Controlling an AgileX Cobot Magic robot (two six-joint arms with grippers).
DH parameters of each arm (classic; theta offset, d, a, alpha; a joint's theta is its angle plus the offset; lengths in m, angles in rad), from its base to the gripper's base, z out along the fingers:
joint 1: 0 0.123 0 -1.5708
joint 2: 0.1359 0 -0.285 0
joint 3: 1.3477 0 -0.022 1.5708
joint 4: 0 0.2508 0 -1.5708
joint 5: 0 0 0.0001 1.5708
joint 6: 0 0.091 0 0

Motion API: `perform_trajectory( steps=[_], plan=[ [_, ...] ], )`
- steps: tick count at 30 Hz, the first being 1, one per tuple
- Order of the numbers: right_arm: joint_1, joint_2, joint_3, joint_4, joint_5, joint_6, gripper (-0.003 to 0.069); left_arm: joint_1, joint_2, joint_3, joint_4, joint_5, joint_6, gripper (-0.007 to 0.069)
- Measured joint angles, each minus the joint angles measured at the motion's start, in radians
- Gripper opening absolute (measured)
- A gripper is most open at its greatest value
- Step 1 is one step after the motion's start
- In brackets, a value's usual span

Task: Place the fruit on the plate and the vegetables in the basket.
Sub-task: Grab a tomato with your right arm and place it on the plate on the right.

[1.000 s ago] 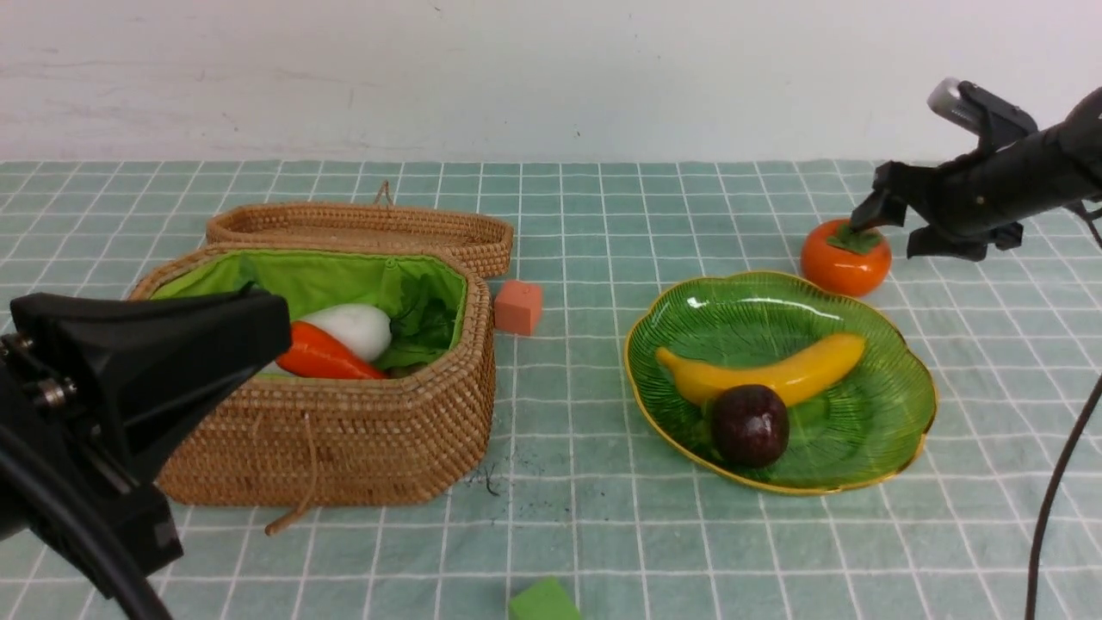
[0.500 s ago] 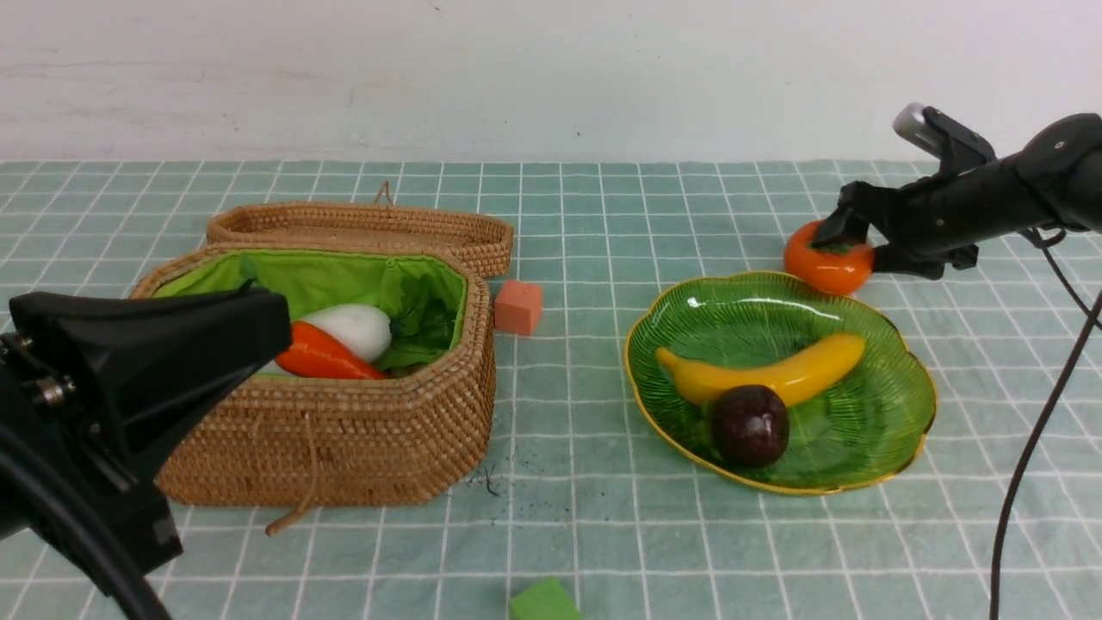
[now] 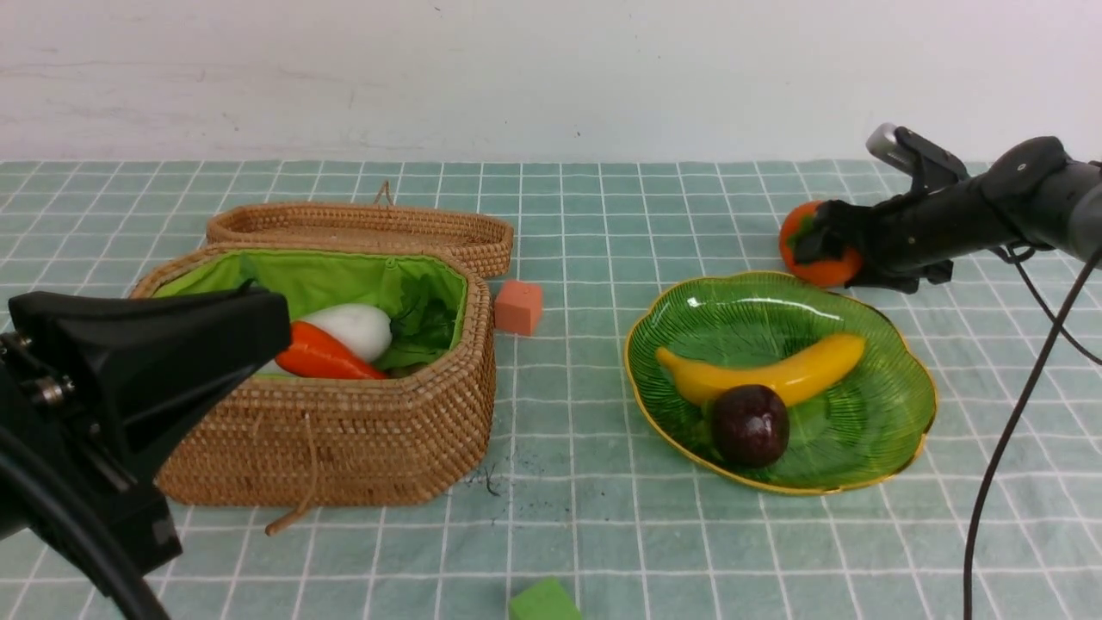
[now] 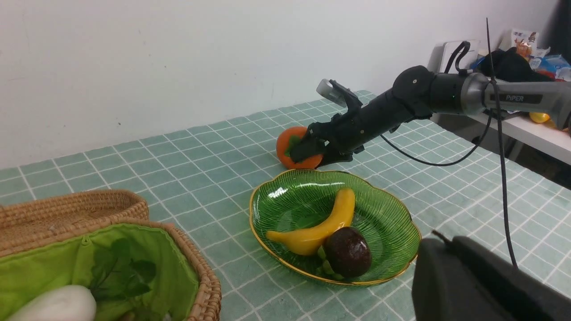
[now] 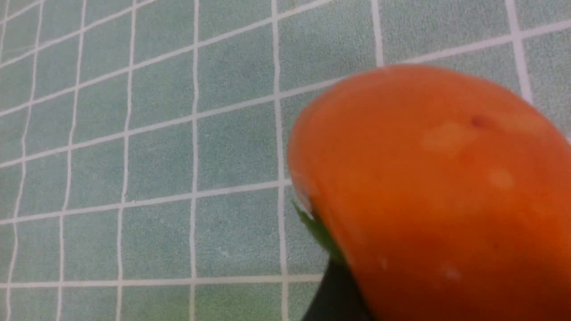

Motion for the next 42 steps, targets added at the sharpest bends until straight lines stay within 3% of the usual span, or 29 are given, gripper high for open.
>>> perform_trajectory(
  steps=[2,19,22,26,31,37,42],
  plan=[
    [0.0,0.0,0.0,-0.003,-0.011,-0.012,0.0494,0.0,0.0,0.0,0.0,0.0,0.0,-0.0002],
    [-0.01,-0.027,0.003,-0.02,0.062,-0.075,0.0492,0.0,0.0,0.0,0.0,0.0,0.0,0.0004],
    [-0.023,-0.093,0.005,-0.055,0.099,-0.075,0.0492,0.0,0.0,0.0,0.0,0.0,0.003,0.0003],
    [-0.031,-0.232,0.004,-0.11,0.305,-0.057,0.0492,0.0,0.0,0.0,0.001,0.0,0.003,0.0003],
    [0.049,-0.282,-0.002,-0.156,0.529,-0.041,0.0492,0.0,0.0,0.0,0.001,0.0,0.038,0.0005],
    [0.156,-0.213,0.001,-0.303,0.539,-0.004,0.0492,0.0,0.0,0.0,0.004,-0.001,0.058,0.0008],
    [0.174,-0.193,0.001,-0.331,0.499,0.009,0.0505,0.0,0.0,0.0,0.004,-0.001,0.058,0.0011]
  ],
)
